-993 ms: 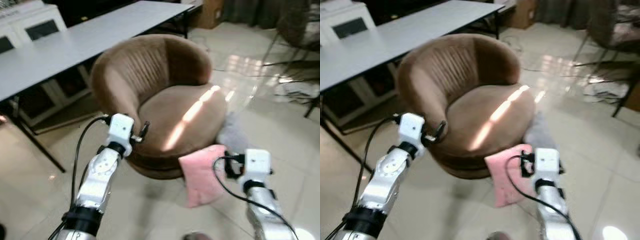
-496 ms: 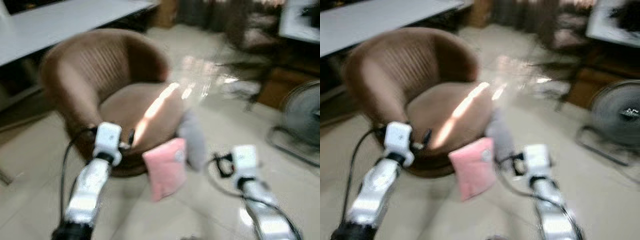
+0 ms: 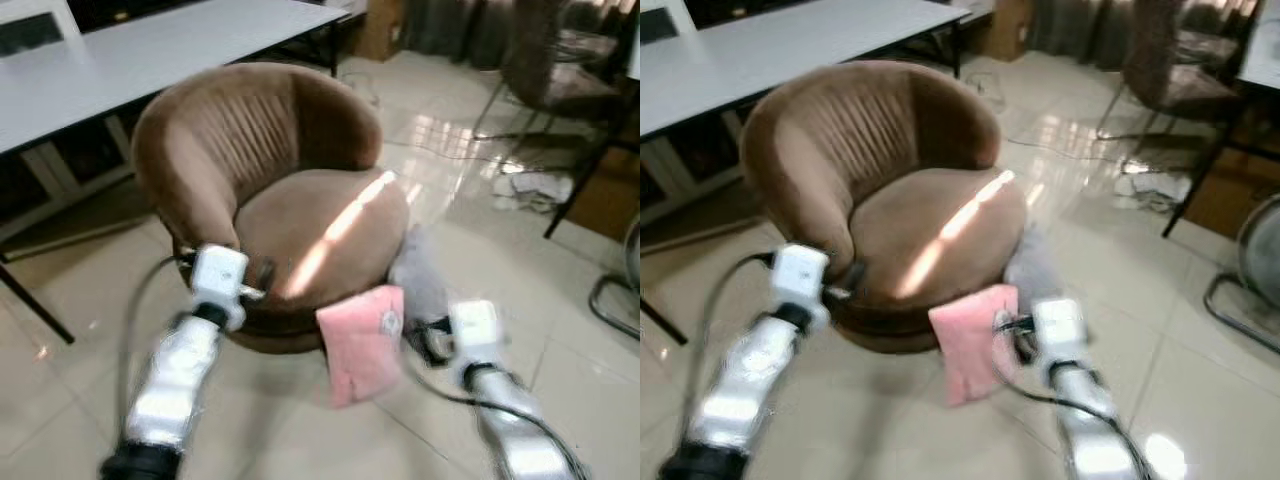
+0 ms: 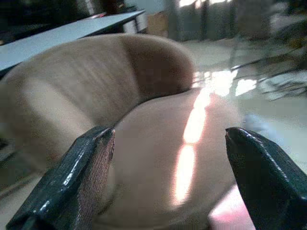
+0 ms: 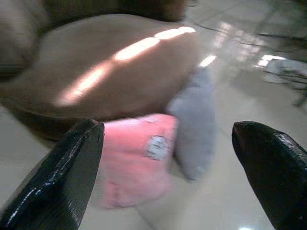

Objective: Move the pillow to the sofa from floor

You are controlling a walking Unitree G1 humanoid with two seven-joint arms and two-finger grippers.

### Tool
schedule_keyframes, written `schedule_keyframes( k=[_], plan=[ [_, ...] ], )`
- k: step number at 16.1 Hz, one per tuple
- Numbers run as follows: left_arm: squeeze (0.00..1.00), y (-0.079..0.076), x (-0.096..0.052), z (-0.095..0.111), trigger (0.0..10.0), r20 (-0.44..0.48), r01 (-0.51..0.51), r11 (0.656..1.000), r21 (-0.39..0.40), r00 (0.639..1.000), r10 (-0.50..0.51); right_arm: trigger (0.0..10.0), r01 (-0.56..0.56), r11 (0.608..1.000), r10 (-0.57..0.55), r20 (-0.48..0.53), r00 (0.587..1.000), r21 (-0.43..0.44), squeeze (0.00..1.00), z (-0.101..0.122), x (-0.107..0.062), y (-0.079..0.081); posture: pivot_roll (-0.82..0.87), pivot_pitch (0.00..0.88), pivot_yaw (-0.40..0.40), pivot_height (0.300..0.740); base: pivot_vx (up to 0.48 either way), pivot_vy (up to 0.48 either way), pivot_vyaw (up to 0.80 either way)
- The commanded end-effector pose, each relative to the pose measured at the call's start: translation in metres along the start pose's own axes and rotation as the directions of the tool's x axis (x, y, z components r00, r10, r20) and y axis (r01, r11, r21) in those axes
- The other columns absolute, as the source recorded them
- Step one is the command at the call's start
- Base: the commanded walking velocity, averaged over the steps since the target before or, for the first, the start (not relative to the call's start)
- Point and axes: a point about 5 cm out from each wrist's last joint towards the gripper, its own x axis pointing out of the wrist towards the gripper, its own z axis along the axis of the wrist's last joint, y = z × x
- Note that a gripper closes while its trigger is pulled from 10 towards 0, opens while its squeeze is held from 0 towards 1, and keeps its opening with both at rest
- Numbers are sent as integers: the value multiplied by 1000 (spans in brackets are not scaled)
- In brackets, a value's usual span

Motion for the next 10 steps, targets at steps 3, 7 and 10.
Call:
schedule_keyframes(
  k=[3,7,10],
  plan=[
    [0,-11,6,5,10000,12,42,999,-5,999,-42,10000,39,999,-39,1,999,-12,0,-2,-3,-11,-59,0,50,740,358,0,0],
    [0,-11,7,5,10000,11,46,999,-5,999,-46,10000,42,999,-42,3,999,-13,0,-2,-3,-11,-60,0,52,740,359,0,0],
    [0,-11,7,5,10000,12,48,999,-12,999,-48,10000,48,999,-48,2,999,-13,0,-2,-2,-13,-60,0,54,740,358,0,-533]
  ],
)
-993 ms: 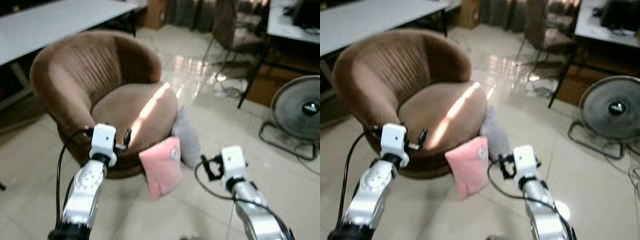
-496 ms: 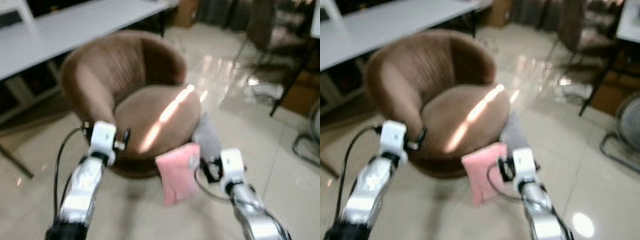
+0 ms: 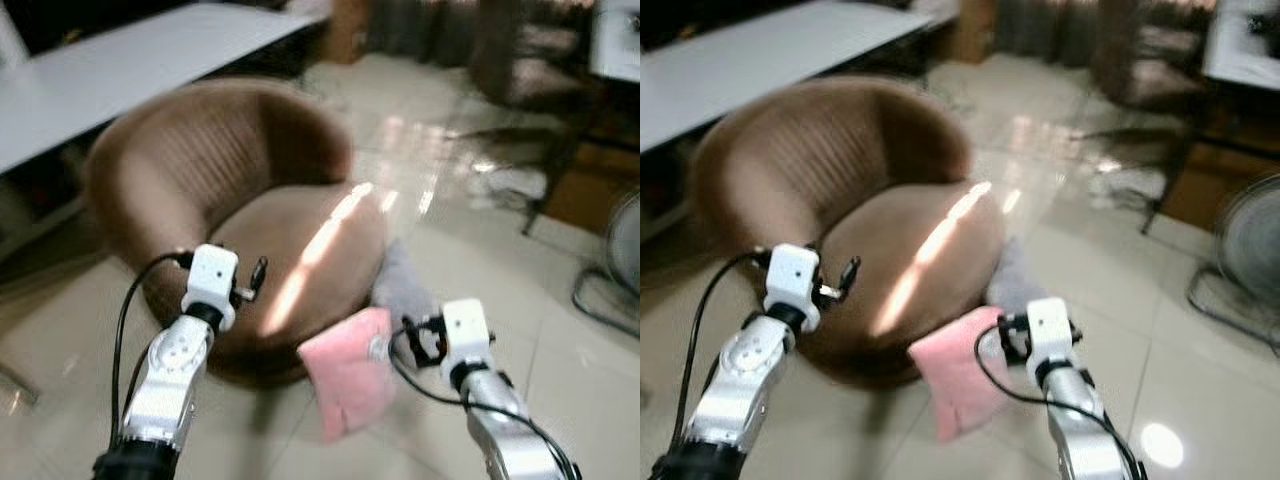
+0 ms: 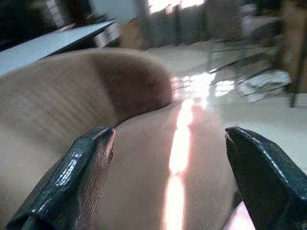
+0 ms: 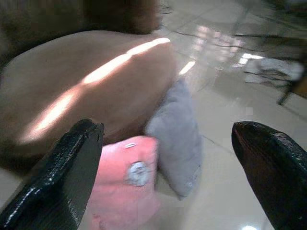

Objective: Move the pillow to the sofa from floor

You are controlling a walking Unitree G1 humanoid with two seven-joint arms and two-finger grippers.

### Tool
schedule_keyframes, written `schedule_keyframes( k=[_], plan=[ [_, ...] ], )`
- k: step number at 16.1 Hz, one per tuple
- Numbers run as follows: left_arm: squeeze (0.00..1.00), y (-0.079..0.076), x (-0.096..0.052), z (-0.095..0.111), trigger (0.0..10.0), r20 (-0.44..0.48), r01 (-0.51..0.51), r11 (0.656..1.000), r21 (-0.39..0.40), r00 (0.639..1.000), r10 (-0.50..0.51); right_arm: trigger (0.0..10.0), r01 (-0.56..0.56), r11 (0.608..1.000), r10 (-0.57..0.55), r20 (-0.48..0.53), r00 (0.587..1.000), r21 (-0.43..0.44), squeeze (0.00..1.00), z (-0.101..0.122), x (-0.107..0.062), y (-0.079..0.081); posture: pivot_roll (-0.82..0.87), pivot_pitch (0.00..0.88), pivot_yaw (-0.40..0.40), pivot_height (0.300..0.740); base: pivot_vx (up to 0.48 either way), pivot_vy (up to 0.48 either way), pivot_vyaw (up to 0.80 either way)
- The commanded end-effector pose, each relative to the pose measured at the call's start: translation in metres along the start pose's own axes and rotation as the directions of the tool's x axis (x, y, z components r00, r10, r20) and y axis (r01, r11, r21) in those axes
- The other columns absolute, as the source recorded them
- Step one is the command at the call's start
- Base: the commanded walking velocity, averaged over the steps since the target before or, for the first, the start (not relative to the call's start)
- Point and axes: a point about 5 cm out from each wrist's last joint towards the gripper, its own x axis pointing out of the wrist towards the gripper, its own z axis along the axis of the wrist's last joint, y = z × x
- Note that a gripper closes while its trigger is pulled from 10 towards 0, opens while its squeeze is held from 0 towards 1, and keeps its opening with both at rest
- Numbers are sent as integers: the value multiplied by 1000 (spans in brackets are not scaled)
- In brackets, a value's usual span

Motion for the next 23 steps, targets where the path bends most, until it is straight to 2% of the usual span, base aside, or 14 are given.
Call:
schedule_keyframes(
  k=[1,9,12,23],
  plan=[
    [0,-7,3,2,10000,7,23,1000,-10,1000,-23,10000,36,999,-36,-7,999,-12,0,-1,-1,-11,-61,0,56,740,356,0,0],
    [0,-5,3,1,10000,3,0,1000,-25,1000,1,10000,1,1000,-1,11,1000,-23,0,1,1,-9,-55,8,46,740,354,0,0],
    [0,-4,2,0,10000,-8,-9,999,-31,1000,9,10000,2,1000,-2,8,1000,-19,0,0,1,-9,-55,8,45,740,0,0,0],
    [0,-6,3,-1,10000,-23,6,999,-43,1000,-7,10000,5,1000,-5,10,1000,-3,0,1,-3,-7,-60,15,52,621,0,0,0]
  ],
)
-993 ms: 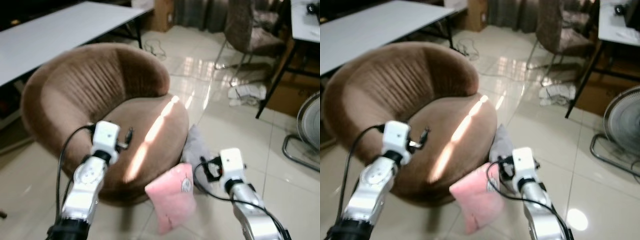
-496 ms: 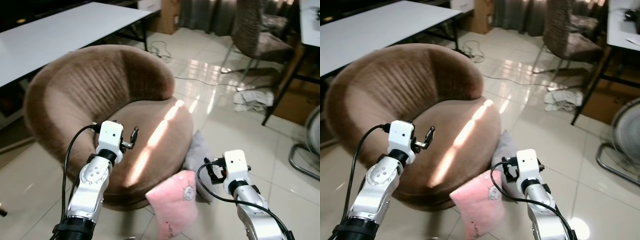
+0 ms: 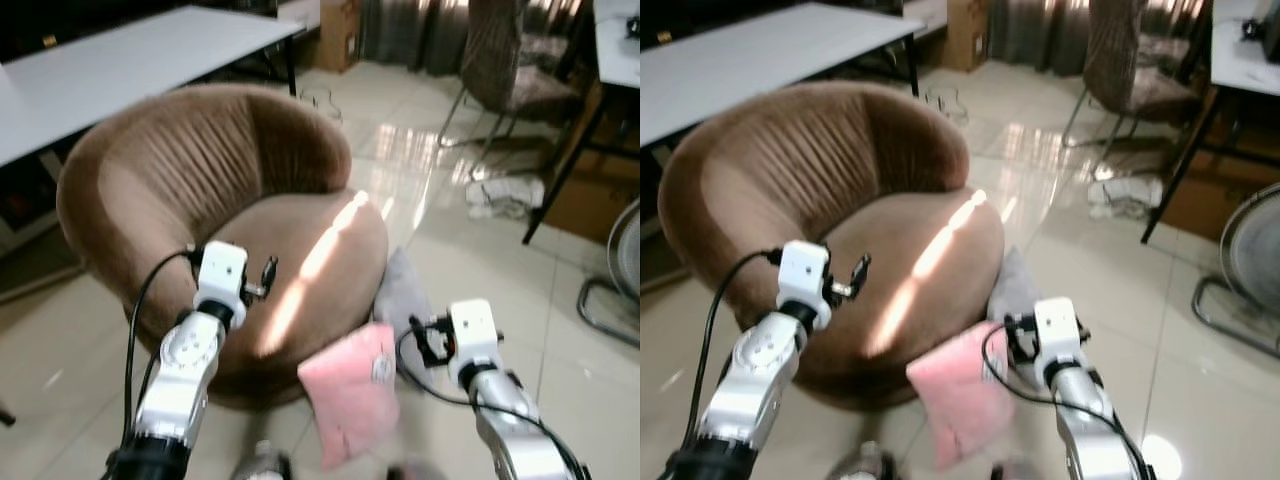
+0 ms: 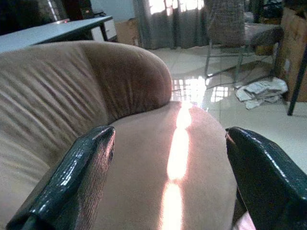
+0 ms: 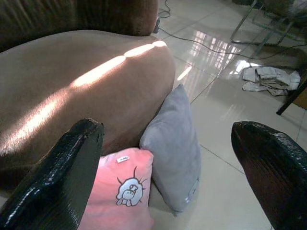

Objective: Move the pillow to the sofa from floor

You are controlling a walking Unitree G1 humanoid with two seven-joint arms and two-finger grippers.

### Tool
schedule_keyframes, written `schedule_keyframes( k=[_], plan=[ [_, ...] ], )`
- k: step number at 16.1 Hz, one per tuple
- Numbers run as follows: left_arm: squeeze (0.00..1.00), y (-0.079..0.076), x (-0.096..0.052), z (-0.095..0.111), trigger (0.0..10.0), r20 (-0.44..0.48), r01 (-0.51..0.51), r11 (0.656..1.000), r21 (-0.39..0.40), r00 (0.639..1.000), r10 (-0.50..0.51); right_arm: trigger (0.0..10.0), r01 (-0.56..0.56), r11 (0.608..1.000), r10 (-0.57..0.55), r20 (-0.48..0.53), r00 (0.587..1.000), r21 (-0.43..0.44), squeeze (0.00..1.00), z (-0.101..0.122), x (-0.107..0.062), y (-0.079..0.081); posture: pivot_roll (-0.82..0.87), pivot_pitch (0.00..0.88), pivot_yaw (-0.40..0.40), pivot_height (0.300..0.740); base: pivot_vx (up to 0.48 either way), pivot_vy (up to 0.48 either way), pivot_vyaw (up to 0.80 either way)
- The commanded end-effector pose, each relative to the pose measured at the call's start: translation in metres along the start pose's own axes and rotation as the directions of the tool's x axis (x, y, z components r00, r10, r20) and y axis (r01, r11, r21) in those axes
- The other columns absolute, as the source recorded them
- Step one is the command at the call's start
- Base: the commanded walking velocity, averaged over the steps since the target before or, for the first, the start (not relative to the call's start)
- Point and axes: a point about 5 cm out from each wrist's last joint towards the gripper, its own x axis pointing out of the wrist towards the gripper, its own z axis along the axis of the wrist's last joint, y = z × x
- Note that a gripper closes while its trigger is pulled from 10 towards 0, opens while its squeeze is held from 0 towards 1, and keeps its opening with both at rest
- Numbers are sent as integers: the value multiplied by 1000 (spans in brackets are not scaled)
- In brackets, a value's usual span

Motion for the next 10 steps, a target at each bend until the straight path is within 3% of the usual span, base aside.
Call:
schedule_keyframes(
  k=[1,4,10],
  plan=[
    [0,0,-1,-1,10000,-12,0,1000,-7,1000,0,10000,3,1000,-3,1,1000,9,0,2,-1,0,-60,15,52,616,0,0,0],
    [0,1,-1,-2,10000,-15,-3,1000,-3,1000,3,10000,1,1000,-1,1,1000,9,0,3,-2,1,-59,15,52,577,0,0,0],
    [0,0,0,0,10000,-1,17,1000,12,1000,-17,10000,4,1000,-4,-11,1000,2,0,2,-3,2,-58,16,50,577,0,0,0]
  ],
)
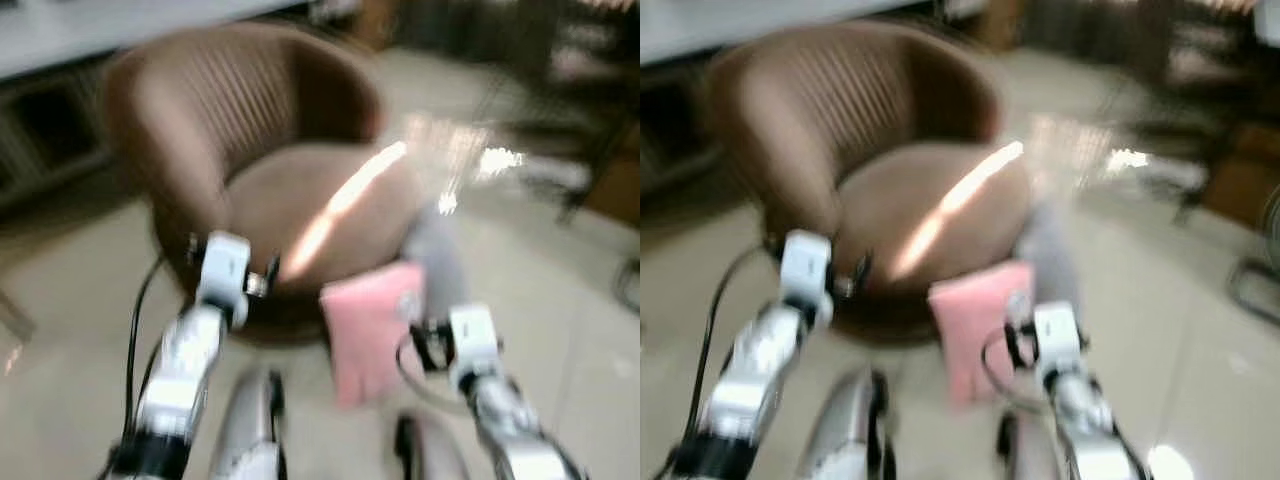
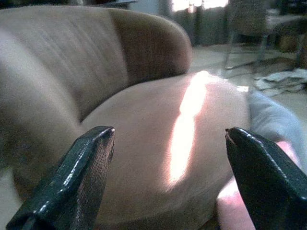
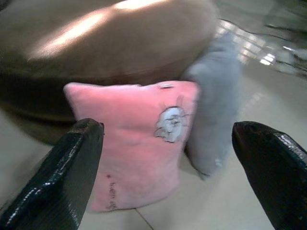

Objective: Move the pillow to the sofa from floor

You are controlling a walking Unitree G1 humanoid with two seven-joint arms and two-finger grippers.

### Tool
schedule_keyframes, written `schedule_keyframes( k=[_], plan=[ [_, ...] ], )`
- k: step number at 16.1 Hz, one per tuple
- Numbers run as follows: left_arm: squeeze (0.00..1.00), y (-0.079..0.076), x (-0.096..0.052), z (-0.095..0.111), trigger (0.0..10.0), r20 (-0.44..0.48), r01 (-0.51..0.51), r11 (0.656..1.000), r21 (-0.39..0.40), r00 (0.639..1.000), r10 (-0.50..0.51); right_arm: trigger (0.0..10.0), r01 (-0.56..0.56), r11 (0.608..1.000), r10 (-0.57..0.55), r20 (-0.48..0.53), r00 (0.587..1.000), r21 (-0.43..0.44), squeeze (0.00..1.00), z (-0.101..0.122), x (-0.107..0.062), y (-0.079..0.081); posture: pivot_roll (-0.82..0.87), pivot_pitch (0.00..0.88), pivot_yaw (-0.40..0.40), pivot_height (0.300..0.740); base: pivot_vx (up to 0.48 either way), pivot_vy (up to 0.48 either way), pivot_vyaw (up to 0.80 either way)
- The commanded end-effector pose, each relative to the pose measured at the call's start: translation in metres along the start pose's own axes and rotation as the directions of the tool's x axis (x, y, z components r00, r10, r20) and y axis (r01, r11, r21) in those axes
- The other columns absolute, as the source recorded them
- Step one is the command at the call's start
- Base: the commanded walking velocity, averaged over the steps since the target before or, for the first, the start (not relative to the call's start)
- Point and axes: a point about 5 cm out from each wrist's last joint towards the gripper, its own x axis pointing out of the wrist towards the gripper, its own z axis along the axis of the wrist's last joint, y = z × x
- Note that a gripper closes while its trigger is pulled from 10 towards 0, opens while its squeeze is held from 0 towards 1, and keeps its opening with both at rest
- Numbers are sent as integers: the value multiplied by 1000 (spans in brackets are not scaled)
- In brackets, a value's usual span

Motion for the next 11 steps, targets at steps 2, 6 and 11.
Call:
schedule_keyframes(
  k=[2,6,11],
  plan=[
    [0,0,-3,-7,10000,-32,15,1000,-1,999,-15,10000,1,1000,-1,11,1000,4,0,4,0,1,-60,13,51,577,127,0,0],
    [0,0,-3,-7,10000,-32,21,1000,-3,999,-21,10000,-4,1000,4,11,1000,5,0,4,1,0,-56,8,47,577,299,0,0],
    [0,0,-3,-8,10000,-29,23,1000,-3,999,-24,10000,-3,1000,3,-5,1000,6,0,-1,4,-1,-55,0,47,577,323,0,-276]
  ],
)
